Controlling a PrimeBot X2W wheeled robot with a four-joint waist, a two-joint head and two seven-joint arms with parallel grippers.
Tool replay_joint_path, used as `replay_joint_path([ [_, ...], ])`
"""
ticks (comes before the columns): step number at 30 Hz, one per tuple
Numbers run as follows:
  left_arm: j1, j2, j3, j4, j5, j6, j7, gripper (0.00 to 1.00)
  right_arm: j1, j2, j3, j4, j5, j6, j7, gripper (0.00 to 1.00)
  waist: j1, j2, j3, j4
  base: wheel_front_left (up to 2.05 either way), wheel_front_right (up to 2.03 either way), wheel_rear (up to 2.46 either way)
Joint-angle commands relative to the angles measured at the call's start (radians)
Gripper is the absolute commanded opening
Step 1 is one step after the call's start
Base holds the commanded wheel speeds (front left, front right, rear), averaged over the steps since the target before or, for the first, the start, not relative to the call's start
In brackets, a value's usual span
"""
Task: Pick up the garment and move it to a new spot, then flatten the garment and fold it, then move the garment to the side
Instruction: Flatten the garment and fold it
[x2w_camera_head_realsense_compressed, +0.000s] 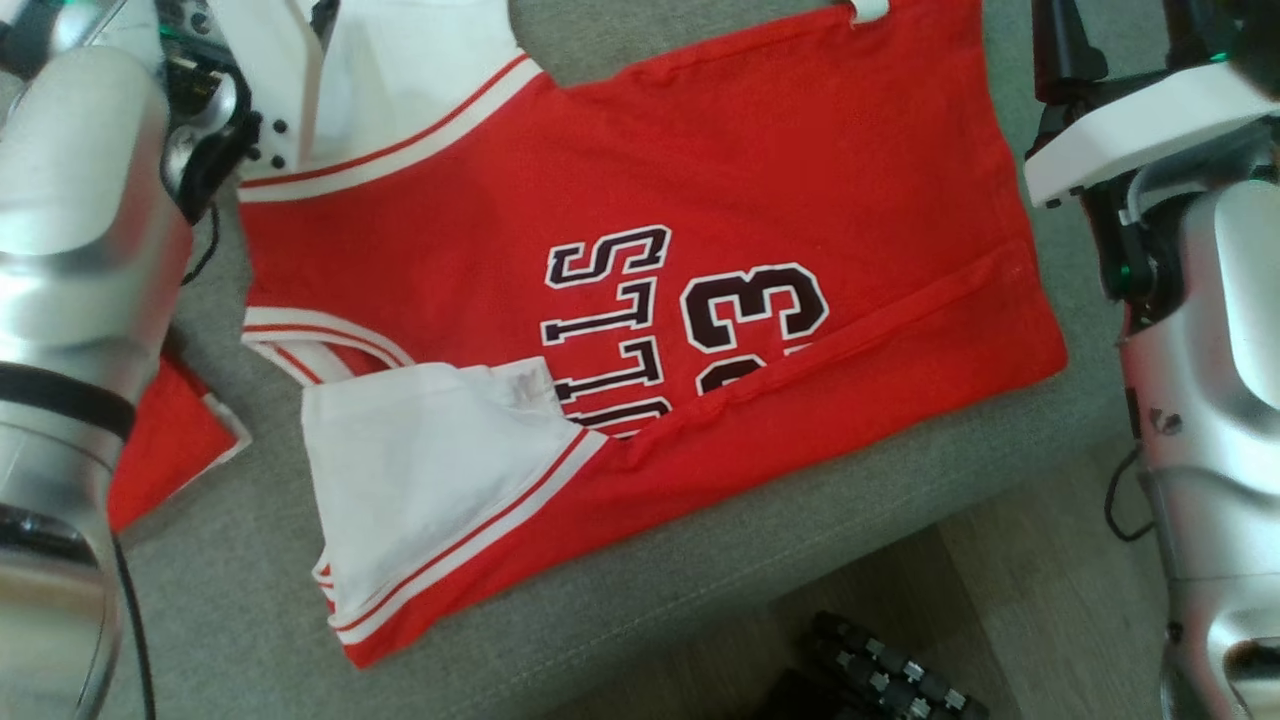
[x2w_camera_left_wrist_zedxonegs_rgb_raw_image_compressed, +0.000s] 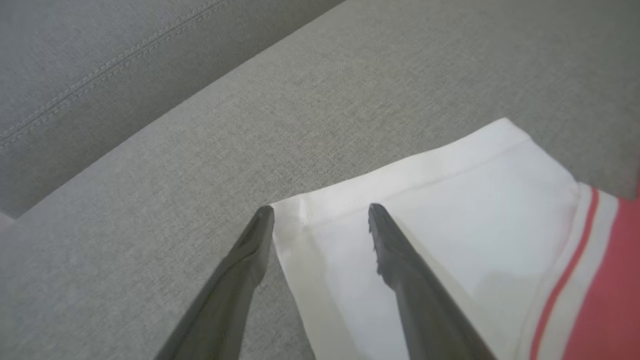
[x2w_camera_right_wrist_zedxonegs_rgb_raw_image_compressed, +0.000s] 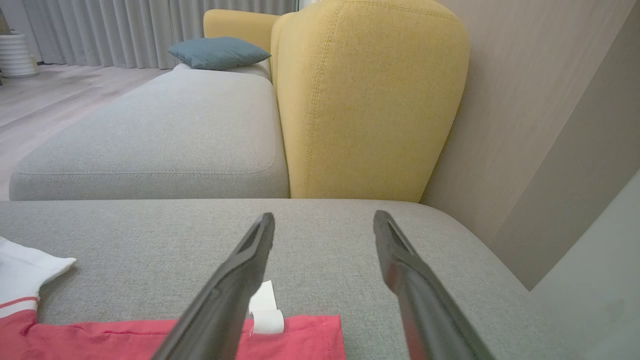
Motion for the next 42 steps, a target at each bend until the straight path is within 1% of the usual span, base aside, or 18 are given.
replay_joint_path([
  [1, -0.065, 0.039, 0.013, -0.004, 0.008, -0.003, -0.002, 1.00, -0.022, 0.007, 0.016, -0.022, 0.011, 0.007, -0.012, 1.00, -0.0001, 0.0000, 0.006, -0.008, 0.00, 0.00, 0.00],
  [9, -0.114, 0.048, -0.008, 0.104, 0.023, -0.001, -0.032, 1.00, -0.040, 0.010, 0.039, -0.003, 0.025, 0.007, -0.032, 1.00, -0.0001, 0.0000, 0.019, -0.023, 0.00, 0.00, 0.00],
  [12, -0.119, 0.027, -0.010, 0.138, -0.003, -0.004, -0.030, 1.00, -0.043, 0.008, 0.048, 0.002, 0.031, 0.007, -0.036, 1.00, -0.0001, 0.0000, 0.025, -0.027, 0.00, 0.00, 0.00],
  [17, -0.118, 0.002, -0.037, 0.142, -0.032, -0.006, -0.012, 1.00, -0.049, 0.003, 0.046, 0.013, 0.030, 0.007, -0.036, 1.00, -0.0001, 0.0000, 0.032, -0.028, 0.00, 0.00, 0.00],
  [18, -0.114, -0.005, -0.049, 0.135, -0.048, -0.006, 0.000, 0.48, -0.052, 0.001, 0.043, 0.017, 0.029, 0.007, -0.036, 1.00, -0.0001, 0.0000, 0.033, -0.026, 0.00, 0.00, 0.00],
  [19, -0.110, -0.008, -0.061, 0.126, -0.065, -0.006, 0.008, 0.00, -0.055, -0.001, 0.040, 0.021, 0.029, 0.007, -0.037, 1.00, -0.0001, 0.0000, 0.033, -0.023, 0.00, 0.00, 0.00],
  [22, -0.109, -0.002, -0.084, 0.101, -0.106, -0.006, 0.004, 0.00, -0.065, -0.009, 0.026, 0.038, 0.027, 0.007, -0.038, 1.00, -0.0001, 0.0000, 0.029, -0.007, 0.00, 0.00, 0.00],
  [25, -0.115, 0.001, -0.081, 0.091, -0.117, -0.006, -0.069, 0.00, -0.068, -0.019, 0.016, 0.060, 0.034, 0.007, -0.035, 1.00, -0.0001, 0.0000, 0.009, 0.020, 0.00, 0.00, 0.00],
  [30, -0.106, -0.037, -0.082, 0.057, -0.123, -0.007, -0.201, 0.00, -0.072, -0.062, 0.031, 0.098, 0.082, 0.007, -0.003, 1.00, -0.0001, 0.0000, -0.030, 0.085, 0.00, 0.00, 0.00],
  [34, -0.080, -0.067, -0.088, 0.012, -0.127, -0.007, -0.277, 0.00, -0.074, -0.119, 0.052, 0.143, 0.137, 0.007, 0.048, 1.00, -0.0001, 0.0000, -0.059, 0.140, 0.00, 0.00, 0.00],
  [37, -0.052, -0.083, -0.099, -0.034, -0.134, -0.007, -0.302, 0.00, -0.073, -0.149, 0.060, 0.191, 0.190, 0.007, 0.105, 1.00, -0.0001, 0.0000, -0.073, 0.176, 0.00, 0.00, 0.00],
  [39, -0.037, -0.083, -0.110, -0.072, -0.136, -0.007, -0.304, 0.00, -0.077, -0.169, 0.065, 0.221, 0.223, 0.007, 0.146, 1.00, -0.0001, 0.0000, -0.074, 0.194, 0.00, 0.00, 0.00],
  [42, -0.012, -0.076, -0.122, -0.131, -0.138, -0.006, -0.296, 0.00, -0.085, -0.204, 0.070, 0.273, 0.234, 0.007, 0.185, 1.00, -0.0001, 0.0000, -0.075, 0.217, 0.00, 0.00, 0.00],
])
